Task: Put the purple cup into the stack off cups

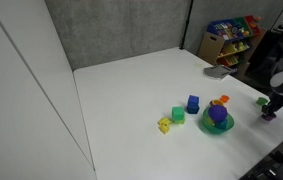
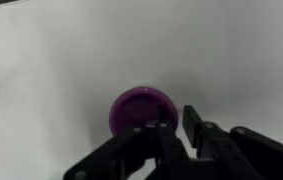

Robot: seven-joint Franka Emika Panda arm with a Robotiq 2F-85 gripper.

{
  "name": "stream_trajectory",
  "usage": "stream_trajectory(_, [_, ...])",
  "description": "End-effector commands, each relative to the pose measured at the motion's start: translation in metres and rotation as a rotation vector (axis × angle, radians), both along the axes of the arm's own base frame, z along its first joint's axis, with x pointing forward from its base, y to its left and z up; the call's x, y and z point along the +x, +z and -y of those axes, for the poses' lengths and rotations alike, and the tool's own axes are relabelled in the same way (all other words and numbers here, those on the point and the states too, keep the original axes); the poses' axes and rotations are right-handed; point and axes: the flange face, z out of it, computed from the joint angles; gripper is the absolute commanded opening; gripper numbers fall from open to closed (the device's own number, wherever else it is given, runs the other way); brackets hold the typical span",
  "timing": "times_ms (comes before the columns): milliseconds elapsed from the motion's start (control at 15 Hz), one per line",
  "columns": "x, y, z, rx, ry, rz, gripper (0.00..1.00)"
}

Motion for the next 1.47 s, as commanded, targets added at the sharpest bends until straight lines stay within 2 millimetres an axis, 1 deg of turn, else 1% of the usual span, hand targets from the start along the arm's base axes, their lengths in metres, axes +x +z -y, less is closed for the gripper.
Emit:
stream_trajectory(0, [0.005,0.010,-0.001,-0.009,0.010,0.013,0.02])
stream_trajectory(67, [0.007,0.013,-0.004,-0.009,0.011,0.016,0.00])
stream_trajectory(133, [0.010,0.019,-0.008,-0.010,0.014,0.021,0.04])
stream_trajectory(200, [0.014,0.023,-0.013,-0.013,0.019,0.025,0.05])
stream_trajectory(467, [0.041,0.046,-0.044,-0.028,0.044,0.045,0.05])
stream_trajectory(600, [0.058,0.060,-0.065,-0.048,0.059,0.060,0.05])
stream_trajectory(933, [0.101,0.091,-0.130,-0.097,0.125,0.110,0.05])
stream_trajectory(1133, [0.124,0.100,-0.168,-0.108,0.164,0.133,0.05])
stream_trajectory(1267, [0.135,0.102,-0.189,-0.110,0.180,0.140,0.05])
stream_trajectory(1400, [0.143,0.101,-0.205,-0.111,0.196,0.146,0.05])
